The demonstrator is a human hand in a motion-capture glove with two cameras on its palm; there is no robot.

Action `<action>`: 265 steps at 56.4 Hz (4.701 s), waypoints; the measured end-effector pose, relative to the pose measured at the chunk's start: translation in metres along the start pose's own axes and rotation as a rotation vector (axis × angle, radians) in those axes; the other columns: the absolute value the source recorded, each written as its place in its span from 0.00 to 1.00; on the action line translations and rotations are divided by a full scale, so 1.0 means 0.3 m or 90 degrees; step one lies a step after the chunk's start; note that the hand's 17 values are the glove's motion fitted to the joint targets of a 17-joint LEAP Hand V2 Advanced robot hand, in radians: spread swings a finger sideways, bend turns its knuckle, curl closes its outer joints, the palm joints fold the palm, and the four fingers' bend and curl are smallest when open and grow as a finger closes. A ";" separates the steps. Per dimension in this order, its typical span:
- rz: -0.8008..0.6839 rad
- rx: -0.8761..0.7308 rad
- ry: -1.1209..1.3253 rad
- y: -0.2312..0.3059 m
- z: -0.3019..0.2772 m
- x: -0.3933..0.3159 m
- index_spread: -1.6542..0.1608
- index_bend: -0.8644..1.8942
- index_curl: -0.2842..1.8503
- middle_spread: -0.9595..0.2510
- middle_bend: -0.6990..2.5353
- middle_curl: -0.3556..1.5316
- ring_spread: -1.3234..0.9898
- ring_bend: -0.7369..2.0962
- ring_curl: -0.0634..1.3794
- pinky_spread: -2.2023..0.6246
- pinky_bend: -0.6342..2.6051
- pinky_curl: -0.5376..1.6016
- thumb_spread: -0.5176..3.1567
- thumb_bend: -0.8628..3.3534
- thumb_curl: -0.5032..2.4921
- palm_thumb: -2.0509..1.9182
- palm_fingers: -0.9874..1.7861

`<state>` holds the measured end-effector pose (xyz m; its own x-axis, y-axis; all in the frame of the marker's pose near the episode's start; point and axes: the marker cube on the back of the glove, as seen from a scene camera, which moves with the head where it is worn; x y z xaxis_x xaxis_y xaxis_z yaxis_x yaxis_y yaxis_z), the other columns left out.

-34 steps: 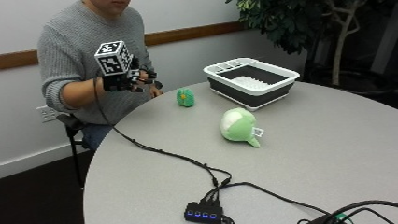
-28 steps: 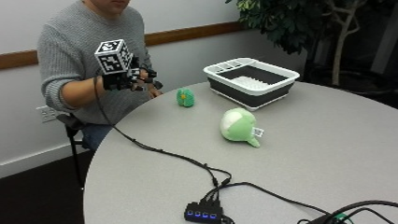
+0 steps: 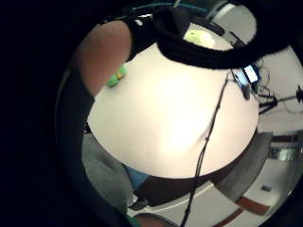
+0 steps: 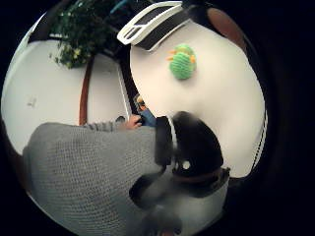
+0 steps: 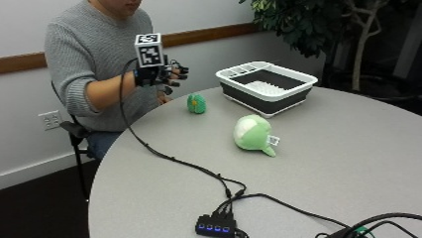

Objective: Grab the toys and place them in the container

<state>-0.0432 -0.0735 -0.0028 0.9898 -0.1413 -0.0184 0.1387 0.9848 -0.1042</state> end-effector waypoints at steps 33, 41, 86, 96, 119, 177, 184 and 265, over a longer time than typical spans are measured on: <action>-0.017 -0.246 0.196 -0.394 0.396 -0.079 0.73 0.36 0.27 0.67 0.26 0.30 0.50 0.41 0.23 0.79 0.46 0.41 0.55 0.21 0.26 0.53 0.35; 0.008 -0.244 0.220 -0.383 0.446 -0.062 0.72 0.36 0.26 0.66 0.28 0.32 0.47 0.49 0.27 0.78 0.47 0.41 0.55 0.21 0.27 0.56 0.40; -0.089 0.013 0.164 -0.746 -0.188 -0.125 0.69 0.37 0.26 0.57 0.38 0.44 0.40 0.60 0.34 0.62 0.46 0.43 0.49 0.23 0.33 0.65 0.72; -0.062 0.095 0.128 -1.020 -0.083 -0.228 0.69 0.37 0.26 0.56 0.37 0.45 0.40 0.59 0.34 0.62 0.46 0.43 0.48 0.22 0.34 0.66 0.72; -0.028 -0.043 0.087 -1.269 0.065 -0.249 0.69 0.37 0.27 0.55 0.33 0.47 0.40 0.58 0.33 0.62 0.45 0.43 0.49 0.21 0.34 0.66 0.68; 0.308 -0.082 0.128 -0.968 -0.173 0.658 0.72 0.38 0.29 0.70 0.25 0.30 0.56 0.32 0.22 0.80 0.46 0.41 0.51 0.20 0.25 0.51 0.30; 0.348 -0.112 0.131 -0.966 -0.055 0.707 0.72 0.38 0.30 0.69 0.25 0.30 0.56 0.32 0.22 0.80 0.46 0.41 0.51 0.20 0.24 0.51 0.31; 0.094 0.076 0.058 -1.399 -0.196 -0.125 0.68 0.53 0.51 0.54 0.44 0.50 0.29 0.60 0.54 0.64 0.58 0.49 0.35 0.22 0.45 0.66 0.61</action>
<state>-0.1405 -0.4874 -0.0168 0.9933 0.0023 -0.1157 0.0006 0.9997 0.0253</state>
